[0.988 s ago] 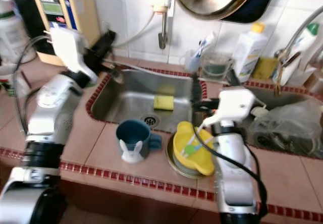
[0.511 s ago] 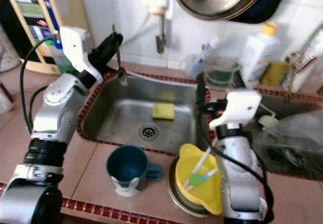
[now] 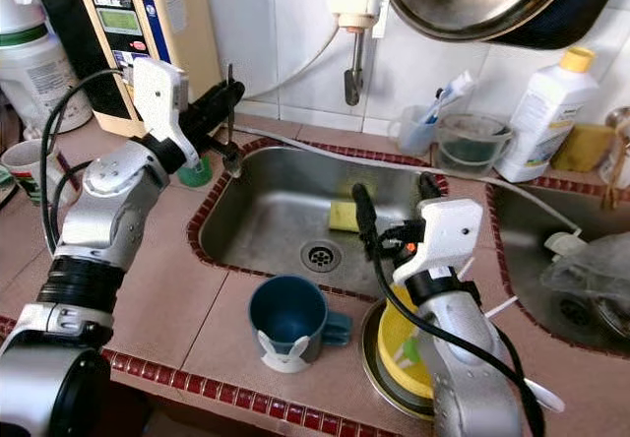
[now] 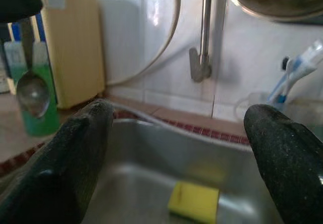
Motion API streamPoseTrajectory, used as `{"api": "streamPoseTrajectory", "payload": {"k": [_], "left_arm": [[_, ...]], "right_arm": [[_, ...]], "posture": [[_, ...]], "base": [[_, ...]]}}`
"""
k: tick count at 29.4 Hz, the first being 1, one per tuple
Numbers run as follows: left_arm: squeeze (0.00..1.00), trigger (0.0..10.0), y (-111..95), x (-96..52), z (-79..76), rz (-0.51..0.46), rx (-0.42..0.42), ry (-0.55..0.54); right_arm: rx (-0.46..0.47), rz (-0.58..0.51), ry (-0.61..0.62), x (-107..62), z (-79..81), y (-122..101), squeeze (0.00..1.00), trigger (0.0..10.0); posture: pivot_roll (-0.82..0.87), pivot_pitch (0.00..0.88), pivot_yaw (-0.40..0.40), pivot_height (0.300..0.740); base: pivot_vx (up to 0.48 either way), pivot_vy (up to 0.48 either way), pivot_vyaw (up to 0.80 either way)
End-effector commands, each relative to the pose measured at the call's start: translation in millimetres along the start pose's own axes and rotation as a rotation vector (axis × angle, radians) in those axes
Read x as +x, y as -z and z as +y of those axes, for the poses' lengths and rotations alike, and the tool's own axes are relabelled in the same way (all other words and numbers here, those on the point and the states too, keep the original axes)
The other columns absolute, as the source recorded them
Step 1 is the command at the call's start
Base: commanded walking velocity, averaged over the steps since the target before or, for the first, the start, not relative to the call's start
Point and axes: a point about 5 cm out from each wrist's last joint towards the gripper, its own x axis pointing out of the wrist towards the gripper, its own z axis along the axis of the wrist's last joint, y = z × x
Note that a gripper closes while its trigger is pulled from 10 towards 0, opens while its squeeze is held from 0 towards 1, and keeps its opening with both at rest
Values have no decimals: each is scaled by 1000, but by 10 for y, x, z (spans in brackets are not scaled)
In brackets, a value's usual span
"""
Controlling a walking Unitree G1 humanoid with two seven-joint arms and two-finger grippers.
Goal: Kitchen organization
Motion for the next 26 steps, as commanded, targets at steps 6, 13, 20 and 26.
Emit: {"api": "streamPoseTrajectory", "payload": {"k": [6,13,20,26], "left_arm": [[0,10000,54,93,-42,32,27,36],[0,10000,177,161,-121,77,26,76],[0,10000,342,218,-234,130,24,117],[0,10000,499,210,-312,185,-34,134]], "right_arm": [[13,68,-121,-261,-7,-132,0,10000],[44,139,-208,-492,10,-181,0,10000],[55,199,-270,-653,-29,-284,0,10000],[87,215,-298,-729,1,-334,0,10000]], "posture": [[-101,66,57,740],[-131,80,67,740],[-158,101,82,740],[-176,112,94,740]], "base": [[0,0,0],[0,0,0],[0,0,0],[0,0,0]]}}
